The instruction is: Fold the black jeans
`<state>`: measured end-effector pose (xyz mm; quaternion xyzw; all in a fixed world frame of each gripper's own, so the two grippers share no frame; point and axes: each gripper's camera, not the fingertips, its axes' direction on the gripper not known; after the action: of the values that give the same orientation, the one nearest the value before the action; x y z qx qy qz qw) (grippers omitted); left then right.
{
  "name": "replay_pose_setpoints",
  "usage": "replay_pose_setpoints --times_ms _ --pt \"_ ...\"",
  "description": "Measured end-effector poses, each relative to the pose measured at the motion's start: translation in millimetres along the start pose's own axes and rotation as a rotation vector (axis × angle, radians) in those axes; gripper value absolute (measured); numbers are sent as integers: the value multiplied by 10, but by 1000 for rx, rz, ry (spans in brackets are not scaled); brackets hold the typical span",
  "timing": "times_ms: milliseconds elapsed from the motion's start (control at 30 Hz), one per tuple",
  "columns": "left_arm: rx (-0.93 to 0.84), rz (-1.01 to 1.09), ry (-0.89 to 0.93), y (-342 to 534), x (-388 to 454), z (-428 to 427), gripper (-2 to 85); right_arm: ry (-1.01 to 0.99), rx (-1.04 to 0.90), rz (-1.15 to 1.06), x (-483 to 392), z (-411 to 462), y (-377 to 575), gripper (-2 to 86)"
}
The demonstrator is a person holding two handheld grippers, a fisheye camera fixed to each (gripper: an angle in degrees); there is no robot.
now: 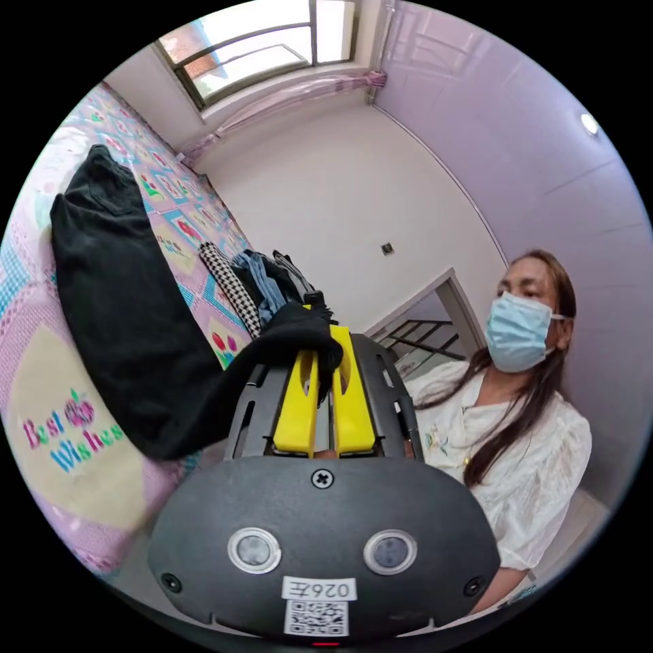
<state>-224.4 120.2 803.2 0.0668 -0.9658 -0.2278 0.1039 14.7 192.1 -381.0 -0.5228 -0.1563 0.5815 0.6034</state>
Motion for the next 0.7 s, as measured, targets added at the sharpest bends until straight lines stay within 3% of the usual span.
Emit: replay_pose_setpoints --times_ms 200,333,500,700 --pt "94 -211 -9 -868 -1183 49 32 79 -5 181 1121 303 -1068 -3" --pt "200 -436 24 -981 -2017 13 76 182 -91 345 1925 626 -1529 63" --pt "297 -414 147 -838 -1902 -29 61 155 -111 315 2004 747 -1501 90" --pt "277 -274 -28 -791 -1165 374 -8 271 -79 127 1375 1019 -1209 51"
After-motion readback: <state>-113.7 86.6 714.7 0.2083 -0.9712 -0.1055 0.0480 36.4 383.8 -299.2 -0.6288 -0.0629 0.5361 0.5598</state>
